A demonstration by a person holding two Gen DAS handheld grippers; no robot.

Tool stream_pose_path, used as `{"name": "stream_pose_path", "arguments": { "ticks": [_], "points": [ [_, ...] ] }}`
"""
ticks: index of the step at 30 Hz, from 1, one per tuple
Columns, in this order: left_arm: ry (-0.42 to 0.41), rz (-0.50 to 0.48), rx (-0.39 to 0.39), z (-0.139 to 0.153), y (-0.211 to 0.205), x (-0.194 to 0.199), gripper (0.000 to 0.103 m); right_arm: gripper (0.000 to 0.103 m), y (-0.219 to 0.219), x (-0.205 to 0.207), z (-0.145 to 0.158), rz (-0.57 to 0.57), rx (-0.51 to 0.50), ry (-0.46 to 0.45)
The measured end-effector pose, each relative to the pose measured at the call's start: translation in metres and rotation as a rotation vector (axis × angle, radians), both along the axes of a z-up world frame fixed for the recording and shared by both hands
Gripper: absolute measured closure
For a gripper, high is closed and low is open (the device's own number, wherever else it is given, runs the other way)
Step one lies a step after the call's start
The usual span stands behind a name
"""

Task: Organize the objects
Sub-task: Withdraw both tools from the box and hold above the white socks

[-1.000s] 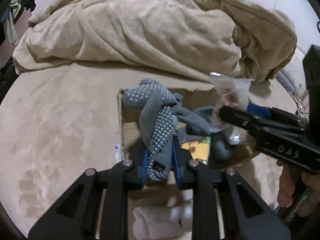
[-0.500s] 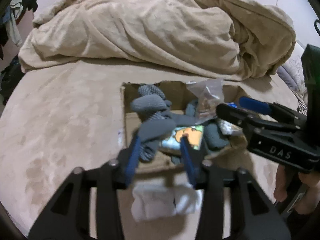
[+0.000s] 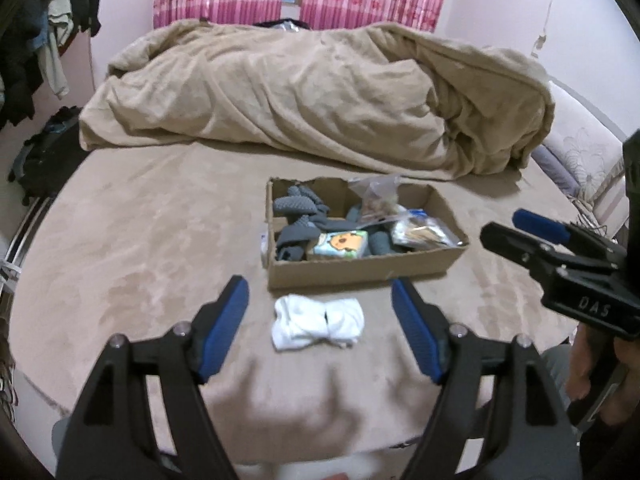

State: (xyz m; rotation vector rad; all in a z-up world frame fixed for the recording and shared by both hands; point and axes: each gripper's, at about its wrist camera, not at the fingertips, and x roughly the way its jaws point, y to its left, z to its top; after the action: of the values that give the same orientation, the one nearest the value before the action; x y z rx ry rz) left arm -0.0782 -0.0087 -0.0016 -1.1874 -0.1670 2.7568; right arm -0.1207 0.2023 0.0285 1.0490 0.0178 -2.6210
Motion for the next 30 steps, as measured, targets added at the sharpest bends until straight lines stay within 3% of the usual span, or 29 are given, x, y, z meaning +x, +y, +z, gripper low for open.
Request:
{"name": "stream_pose_path", "arguments": {
  "ticks": [3,12,30],
  "points": [
    [0.029,0.009,0.006,0.014,0.001,0.018,0.02,0.028,0.007,0.02,0.013,-0.023,-0.015,0.007],
    [0.028,0.001,0.017,0.027,0.006,0.058,0.019,0.028,0.017,0.063,0.027,-0.038,-0.001,0.007],
    [-0.108,0.001,-0.035,-0.025,0.009,0.064,0.019,0.028,0.023,0.076,-0.014,-0.059,0.021,-0.095]
  ]
}}
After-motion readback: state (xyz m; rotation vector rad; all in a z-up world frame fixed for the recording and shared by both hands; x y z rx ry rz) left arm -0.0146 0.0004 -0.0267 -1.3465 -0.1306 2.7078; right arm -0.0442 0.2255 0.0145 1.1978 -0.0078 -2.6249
